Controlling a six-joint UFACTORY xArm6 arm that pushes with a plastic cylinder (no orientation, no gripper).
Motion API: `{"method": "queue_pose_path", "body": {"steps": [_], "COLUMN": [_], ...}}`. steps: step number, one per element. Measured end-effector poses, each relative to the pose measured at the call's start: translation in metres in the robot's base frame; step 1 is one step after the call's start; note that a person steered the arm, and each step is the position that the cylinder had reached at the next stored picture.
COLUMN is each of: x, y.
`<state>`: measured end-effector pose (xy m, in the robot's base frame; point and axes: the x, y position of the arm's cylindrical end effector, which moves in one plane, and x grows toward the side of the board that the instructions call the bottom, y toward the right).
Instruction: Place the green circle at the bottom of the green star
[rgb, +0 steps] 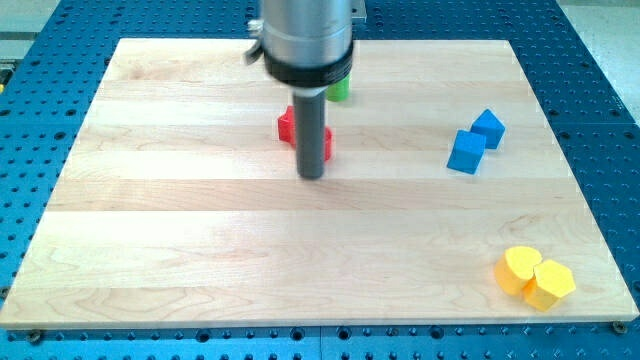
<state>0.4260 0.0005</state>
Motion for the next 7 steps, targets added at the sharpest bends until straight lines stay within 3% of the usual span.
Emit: {"method": "queue_pose_path", "body": {"steps": [1, 2, 4, 7], "x": [-0.018, -0.008, -0.040, -0.040], "y": [0.003, 0.051, 0.060, 0.067]}}
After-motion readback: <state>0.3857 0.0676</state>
